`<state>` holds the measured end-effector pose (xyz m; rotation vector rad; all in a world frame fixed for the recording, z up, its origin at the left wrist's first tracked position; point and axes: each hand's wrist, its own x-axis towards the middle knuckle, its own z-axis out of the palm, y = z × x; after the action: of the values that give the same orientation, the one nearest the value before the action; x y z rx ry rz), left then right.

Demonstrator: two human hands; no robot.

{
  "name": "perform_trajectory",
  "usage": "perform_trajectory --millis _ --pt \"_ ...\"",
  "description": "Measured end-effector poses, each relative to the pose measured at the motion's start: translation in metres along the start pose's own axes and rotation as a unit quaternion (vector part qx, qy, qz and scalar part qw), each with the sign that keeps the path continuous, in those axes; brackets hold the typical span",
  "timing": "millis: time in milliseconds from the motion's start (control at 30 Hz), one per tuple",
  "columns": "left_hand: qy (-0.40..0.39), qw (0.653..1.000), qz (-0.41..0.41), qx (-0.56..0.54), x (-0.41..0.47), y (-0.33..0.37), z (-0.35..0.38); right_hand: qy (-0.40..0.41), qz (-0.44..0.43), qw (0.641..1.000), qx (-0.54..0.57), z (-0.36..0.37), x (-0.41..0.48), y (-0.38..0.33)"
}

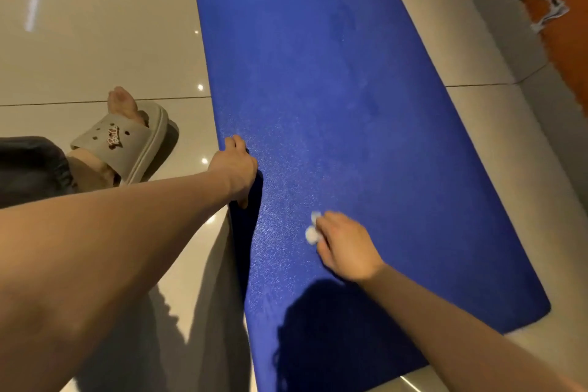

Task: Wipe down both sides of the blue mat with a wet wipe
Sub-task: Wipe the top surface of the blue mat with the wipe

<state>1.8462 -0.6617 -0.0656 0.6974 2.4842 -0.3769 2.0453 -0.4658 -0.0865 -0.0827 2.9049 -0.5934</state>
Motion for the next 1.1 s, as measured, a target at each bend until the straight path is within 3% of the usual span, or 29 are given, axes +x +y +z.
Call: perform_trajectory --millis 100,200,267,400,500,600,733,867,1000,1100 --pt "0.001 1.000 0.001 -0.003 -0.003 0.000 -0.002 -0.078 -0.064 0.995 -0.005 0.002 -0.059 0.012" --pt "0.002 1.000 0.003 -0.006 -0.003 -0.002 0.000 -0.117 -0.106 0.986 -0.058 0.001 -0.046 0.024" --pt "0.000 1.000 0.001 -0.008 -0.002 -0.003 0.001 -0.079 -0.112 0.988 -0.071 0.001 -0.016 0.023" --pt "0.005 1.000 0.005 -0.004 0.000 -0.005 0.003 0.017 -0.028 0.997 -0.076 -0.007 0.057 0.018" --pt "0.007 1.000 0.007 -0.003 -0.001 -0.007 0.004 0.028 0.058 0.995 -0.071 -0.018 0.096 0.020" --pt "0.004 1.000 0.008 0.000 -0.002 -0.007 0.002 0.027 0.064 0.996 -0.052 -0.023 0.083 0.021" --pt "-0.006 0.999 0.006 0.033 0.000 -0.002 -0.002 -0.051 0.009 0.998 -0.022 -0.024 0.003 0.027" --pt "-0.006 0.999 -0.004 0.053 -0.001 0.001 -0.003 -0.219 -0.050 0.974 -0.016 -0.033 -0.066 0.034" --pt "0.026 0.999 0.008 0.029 -0.011 -0.008 0.003 -0.141 -0.097 0.985 -0.035 -0.030 -0.044 0.042" --pt "0.102 0.994 0.044 0.021 -0.032 -0.008 0.015 -0.049 -0.037 0.997 -0.038 -0.024 0.018 0.045"
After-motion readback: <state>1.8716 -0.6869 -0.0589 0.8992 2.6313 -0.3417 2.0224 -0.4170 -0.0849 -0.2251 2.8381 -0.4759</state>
